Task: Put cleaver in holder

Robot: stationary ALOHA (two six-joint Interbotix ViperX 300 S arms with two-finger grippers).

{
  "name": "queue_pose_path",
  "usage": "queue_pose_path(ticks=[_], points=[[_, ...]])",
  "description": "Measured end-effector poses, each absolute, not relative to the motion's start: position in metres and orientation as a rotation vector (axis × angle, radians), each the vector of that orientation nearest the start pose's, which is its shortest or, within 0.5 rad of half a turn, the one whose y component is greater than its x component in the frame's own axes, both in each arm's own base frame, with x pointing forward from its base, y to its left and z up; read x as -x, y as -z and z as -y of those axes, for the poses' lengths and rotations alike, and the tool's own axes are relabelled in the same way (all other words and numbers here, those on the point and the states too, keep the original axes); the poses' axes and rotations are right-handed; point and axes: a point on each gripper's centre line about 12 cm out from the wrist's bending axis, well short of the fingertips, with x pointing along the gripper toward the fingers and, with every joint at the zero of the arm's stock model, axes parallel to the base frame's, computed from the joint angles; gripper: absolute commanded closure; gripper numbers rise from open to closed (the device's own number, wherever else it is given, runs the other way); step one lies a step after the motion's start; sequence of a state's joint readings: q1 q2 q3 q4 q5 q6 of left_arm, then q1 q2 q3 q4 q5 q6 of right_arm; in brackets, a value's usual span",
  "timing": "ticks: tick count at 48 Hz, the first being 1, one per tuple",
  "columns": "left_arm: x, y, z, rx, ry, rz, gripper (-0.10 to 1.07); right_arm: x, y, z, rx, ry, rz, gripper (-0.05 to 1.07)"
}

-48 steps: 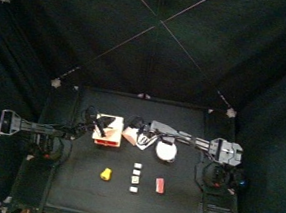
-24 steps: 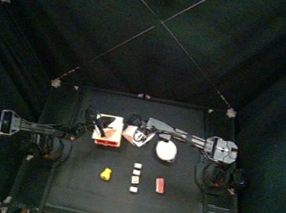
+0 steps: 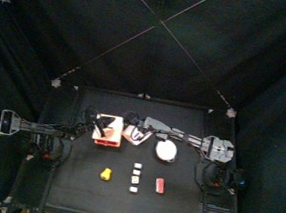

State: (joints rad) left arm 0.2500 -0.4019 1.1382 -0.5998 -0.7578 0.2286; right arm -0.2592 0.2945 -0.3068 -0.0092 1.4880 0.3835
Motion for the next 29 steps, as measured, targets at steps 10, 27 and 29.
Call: queue_pose_path(ticks=[10, 27, 29], points=[[-0.2488, -0.2165, -0.111, 0.22, -0.655, 0.0, 0.76, -0.4406, -0.2836, 0.1146, -0.475, 0.501, -1.413, 0.28], [-0.2489, -0.2166, -0.1109, 0.217, -0.654, -0.001, 0.76, -0.4415, -0.2827, 0.1095, -0.446, 0.504, -1.418, 0.28], [-0.2489, -0.2166, -0.1109, 0.217, -0.654, -0.001, 0.76, -0.4409, -0.282, 0.1087, -0.444, 0.503, -1.421, 0.28]])
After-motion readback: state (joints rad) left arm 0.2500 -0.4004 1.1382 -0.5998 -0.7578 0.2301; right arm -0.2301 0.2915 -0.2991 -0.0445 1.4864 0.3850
